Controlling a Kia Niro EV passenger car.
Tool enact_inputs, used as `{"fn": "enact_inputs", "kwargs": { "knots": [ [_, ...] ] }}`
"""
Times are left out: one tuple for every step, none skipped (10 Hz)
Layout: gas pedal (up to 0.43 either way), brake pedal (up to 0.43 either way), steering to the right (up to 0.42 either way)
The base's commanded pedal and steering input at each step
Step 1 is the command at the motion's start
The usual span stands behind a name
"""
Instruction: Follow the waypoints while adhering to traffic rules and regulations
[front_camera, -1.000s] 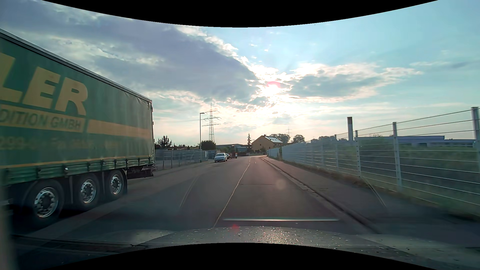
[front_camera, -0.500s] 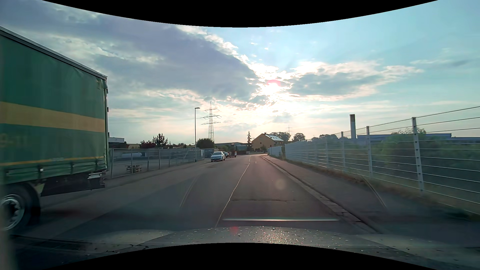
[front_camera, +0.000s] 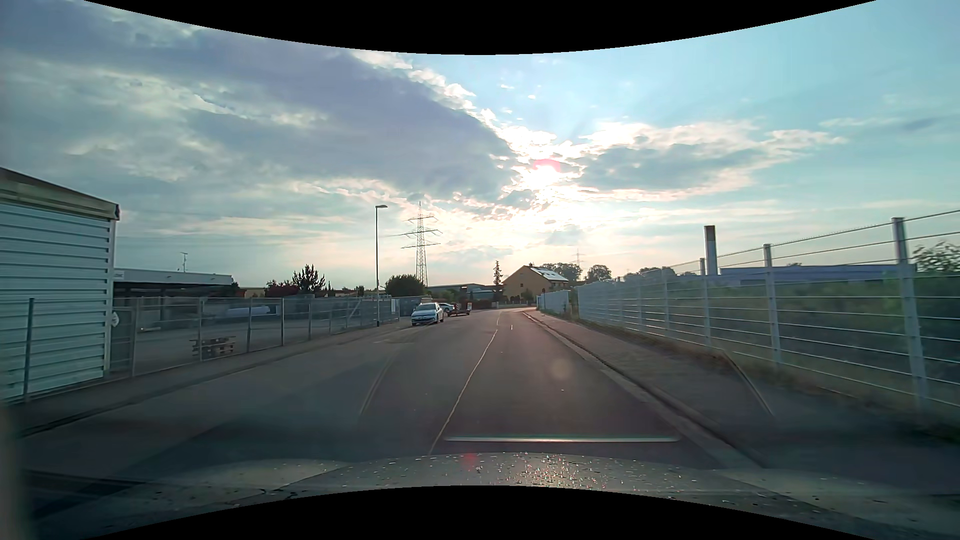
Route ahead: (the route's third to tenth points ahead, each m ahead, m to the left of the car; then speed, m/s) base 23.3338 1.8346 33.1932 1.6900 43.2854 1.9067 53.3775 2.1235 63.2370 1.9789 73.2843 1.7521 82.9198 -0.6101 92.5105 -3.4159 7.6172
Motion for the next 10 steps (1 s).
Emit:
{"fn": "enact_inputs", "kwargs": {
  "knots": [
    [0.189,0.0,-0.004],
    [0.189,0.0,-0.004],
    [0.177,0.0,-0.004],
    [0.177,0.0,-0.004],
    [0.169,0.0,-0.004],
    [0.138,0.0,-0.004],
    [0.118,0.0,-0.005],
    [0.079,0.0,-0.005],
    [0.047,0.0,-0.005],
    [0.028,0.0,-0.005]
  ]
}}
